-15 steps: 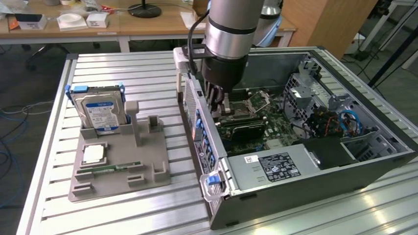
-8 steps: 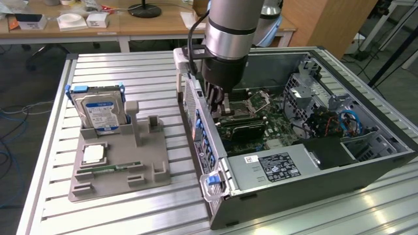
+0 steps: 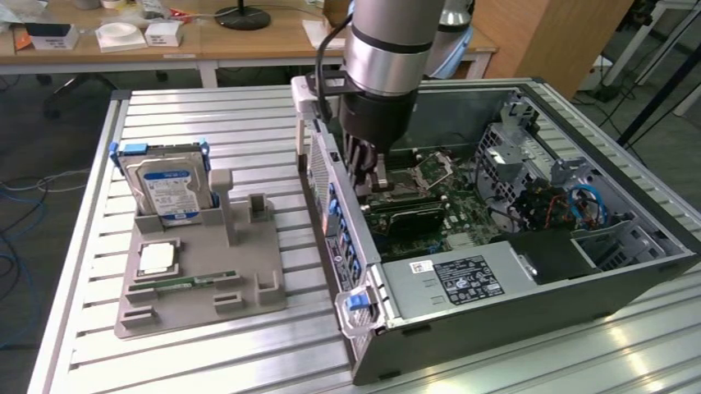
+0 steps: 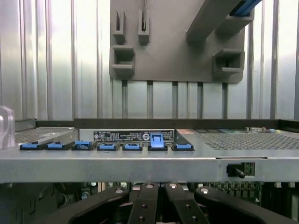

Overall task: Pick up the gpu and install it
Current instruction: 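Press down on the gpu until it lock into place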

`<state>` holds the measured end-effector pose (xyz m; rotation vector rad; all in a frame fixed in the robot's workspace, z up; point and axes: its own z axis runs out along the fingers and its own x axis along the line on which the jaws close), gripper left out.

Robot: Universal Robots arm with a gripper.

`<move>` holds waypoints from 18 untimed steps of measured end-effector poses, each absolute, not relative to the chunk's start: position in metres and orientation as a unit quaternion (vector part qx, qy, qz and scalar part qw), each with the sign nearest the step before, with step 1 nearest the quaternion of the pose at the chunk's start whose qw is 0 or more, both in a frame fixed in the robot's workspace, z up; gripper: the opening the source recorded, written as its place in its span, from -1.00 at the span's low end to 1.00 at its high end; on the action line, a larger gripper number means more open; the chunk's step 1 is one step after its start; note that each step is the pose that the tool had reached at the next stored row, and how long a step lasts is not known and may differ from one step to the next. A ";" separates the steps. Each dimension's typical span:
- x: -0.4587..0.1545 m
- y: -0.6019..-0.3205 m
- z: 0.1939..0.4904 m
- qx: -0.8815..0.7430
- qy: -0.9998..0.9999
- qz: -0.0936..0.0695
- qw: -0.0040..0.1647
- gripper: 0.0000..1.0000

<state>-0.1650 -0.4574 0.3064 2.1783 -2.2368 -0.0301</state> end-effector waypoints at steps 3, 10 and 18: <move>-0.165 -0.461 0.306 0.698 -0.716 -0.010 0.010 -0.79; -0.165 -0.461 0.303 0.698 -0.716 -0.009 0.009 -0.79; -0.165 -0.461 0.300 0.698 -0.716 -0.009 0.009 -0.79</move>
